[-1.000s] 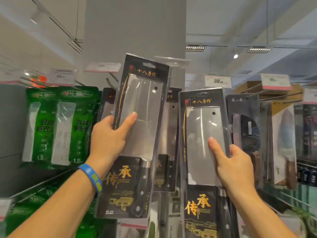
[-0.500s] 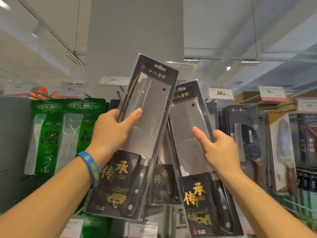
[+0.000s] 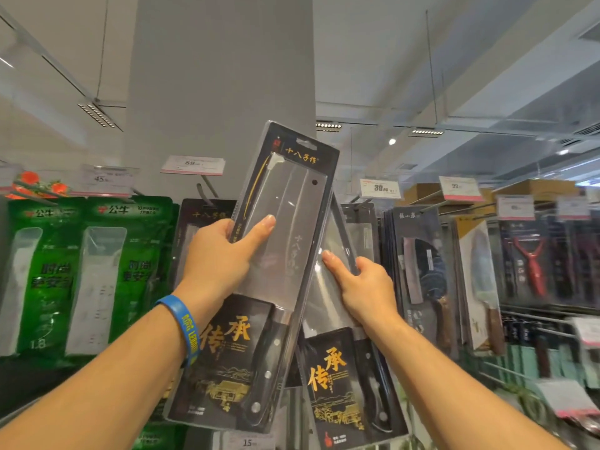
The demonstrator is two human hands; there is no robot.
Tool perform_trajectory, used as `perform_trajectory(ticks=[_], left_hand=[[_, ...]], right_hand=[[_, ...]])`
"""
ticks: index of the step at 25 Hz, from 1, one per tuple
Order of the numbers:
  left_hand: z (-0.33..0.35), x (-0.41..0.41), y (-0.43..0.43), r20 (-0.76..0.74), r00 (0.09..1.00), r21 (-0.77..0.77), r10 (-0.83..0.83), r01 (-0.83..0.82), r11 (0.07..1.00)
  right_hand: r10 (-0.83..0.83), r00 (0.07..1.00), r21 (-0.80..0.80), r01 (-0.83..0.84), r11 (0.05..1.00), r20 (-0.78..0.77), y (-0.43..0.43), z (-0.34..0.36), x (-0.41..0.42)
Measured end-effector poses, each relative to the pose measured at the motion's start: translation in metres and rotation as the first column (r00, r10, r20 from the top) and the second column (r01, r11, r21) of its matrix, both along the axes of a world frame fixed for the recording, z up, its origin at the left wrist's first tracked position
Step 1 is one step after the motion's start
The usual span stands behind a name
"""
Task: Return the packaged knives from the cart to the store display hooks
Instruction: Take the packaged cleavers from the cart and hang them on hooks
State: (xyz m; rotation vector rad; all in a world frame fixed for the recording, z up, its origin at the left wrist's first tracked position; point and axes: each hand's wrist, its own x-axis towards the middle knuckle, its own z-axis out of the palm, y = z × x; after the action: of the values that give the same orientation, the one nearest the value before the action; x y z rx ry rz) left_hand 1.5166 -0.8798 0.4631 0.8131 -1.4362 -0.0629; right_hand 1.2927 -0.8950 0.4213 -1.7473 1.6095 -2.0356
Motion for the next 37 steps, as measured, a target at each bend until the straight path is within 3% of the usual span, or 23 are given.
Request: perform_trajectory(ticks=[6,11,18,25,34,37], left_hand=[[0.001,-0.007,0.004,-0.008,0.998,0.049,-0.063,0.064,0.997],[-0.001,-0.004,0.005,-0.016,0.998,0.026,-0.053,0.054,0.998],[-0.001,-0.009,0.009,0.008,0.998,0.03,-0.055,0.055,0.998],[-0.001,-0.006,0.011,0.011,1.0,0.005,-0.002,0.001,1.0],[-0.005,-0.004,0.017,0.027,0.999,-0.018,0.025,-0.025,1.0],[-0.008,0.0,0.016,0.0,1.0,-0.018,0.024,-0.024,1.0]], right_hand=[[-0.05,0.997,0.006,0.051,0.999,-0.053,0.006,0.006,-0.015],[-0.036,0.999,0.014,0.035,0.999,0.038,0.008,0.006,-0.025],[-0.076,0.976,0.124,0.103,0.987,-0.203,0.007,0.007,0.002],[-0.139,0.951,0.089,0.169,0.982,-0.274,0.016,0.008,-0.006],[-0.133,0.953,0.068,0.157,0.985,-0.272,0.02,0.007,-0.002],[-0.103,0.933,0.093,0.143,0.985,-0.344,0.021,-0.004,0.001]])
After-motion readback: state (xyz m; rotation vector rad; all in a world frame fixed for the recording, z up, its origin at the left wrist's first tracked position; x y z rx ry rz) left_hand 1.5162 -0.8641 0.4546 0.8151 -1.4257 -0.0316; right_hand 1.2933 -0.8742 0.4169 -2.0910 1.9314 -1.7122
